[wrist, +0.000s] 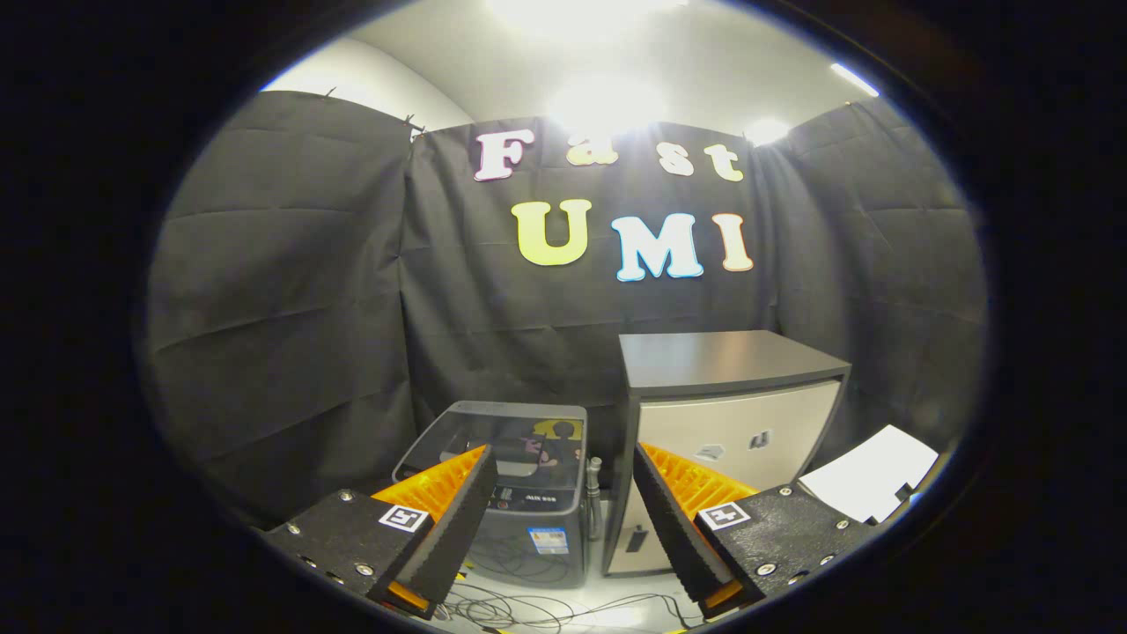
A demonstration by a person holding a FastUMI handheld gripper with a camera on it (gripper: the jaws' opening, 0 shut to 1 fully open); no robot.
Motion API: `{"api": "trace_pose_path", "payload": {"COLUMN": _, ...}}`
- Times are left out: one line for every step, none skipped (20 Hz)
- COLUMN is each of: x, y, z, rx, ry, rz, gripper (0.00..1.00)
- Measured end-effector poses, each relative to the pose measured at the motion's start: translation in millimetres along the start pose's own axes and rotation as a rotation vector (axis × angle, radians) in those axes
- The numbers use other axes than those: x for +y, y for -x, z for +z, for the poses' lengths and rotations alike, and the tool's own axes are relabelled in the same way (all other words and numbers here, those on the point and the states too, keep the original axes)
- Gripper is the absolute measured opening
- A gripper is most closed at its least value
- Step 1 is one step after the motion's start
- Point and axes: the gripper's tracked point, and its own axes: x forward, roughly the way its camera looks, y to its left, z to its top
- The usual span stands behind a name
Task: Put the clothes into the washing machine and then close the washing machine lid.
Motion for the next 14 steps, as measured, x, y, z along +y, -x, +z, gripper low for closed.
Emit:
{"api": "trace_pose_path", "payload": {"x": -5.5, "y": 18.5, "z": 2.2, "rx": -0.010, "ry": 0.010, "rz": 0.007, "gripper": 0.96}}
{"api": "trace_pose_path", "payload": {"x": -11.0, "y": 35.1, "z": 7.4, "rx": -0.027, "ry": 0.013, "rz": 0.011, "gripper": 0.96}}
{"api": "trace_pose_path", "payload": {"x": -14.0, "y": 49.6, "z": 11.5, "rx": -0.044, "ry": 0.011, "rz": 0.019, "gripper": 0.96}}
{"api": "trace_pose_path", "payload": {"x": -17.1, "y": 63.0, "z": 15.4, "rx": -0.058, "ry": 0.012, "rz": 0.025, "gripper": 0.96}}
{"api": "trace_pose_path", "payload": {"x": -25.0, "y": 74.0, "z": 17.3, "rx": -0.072, "ry": 0.017, "rz": 0.013, "gripper": 0.96}}
{"api": "trace_pose_path", "payload": {"x": -32.3, "y": 84.4, "z": 19.0, "rx": -0.085, "ry": 0.028, "rz": 0.004, "gripper": 0.96}}
{"api": "trace_pose_path", "payload": {"x": -38.2, "y": 95.4, "z": 22.4, "rx": -0.103, "ry": 0.033, "rz": -0.009, "gripper": 0.96}}
{"api": "trace_pose_path", "payload": {"x": -39.2, "y": 105.9, "z": 26.1, "rx": -0.126, "ry": 0.037, "rz": -0.004, "gripper": 0.96}}
{"api": "trace_pose_path", "payload": {"x": -35.6, "y": 115.8, "z": 29.6, "rx": -0.150, "ry": 0.037, "rz": 0.002, "gripper": 0.96}}
{"api": "trace_pose_path", "payload": {"x": -34.2, "y": 121.6, "z": 30.5, "rx": -0.167, "ry": 0.039, "rz": 0.011, "gripper": 0.96}}
{"api": "trace_pose_path", "payload": {"x": -34.6, "y": 126.7, "z": 27.7, "rx": -0.167, "ry": 0.050, "rz": 0.011, "gripper": 0.96}}
{"api": "trace_pose_path", "payload": {"x": -39.1, "y": 129.4, "z": 23.9, "rx": -0.165, "ry": 0.058, "rz": 0.003, "gripper": 0.96}}
{"api": "trace_pose_path", "payload": {"x": -37.7, "y": 133.8, "z": 21.6, "rx": -0.164, "ry": 0.062, "rz": 0.009, "gripper": 0.96}}
{"api": "trace_pose_path", "payload": {"x": -34.9, "y": 136.4, "z": 21.3, "rx": -0.162, "ry": 0.065, "rz": 0.013, "gripper": 0.96}}
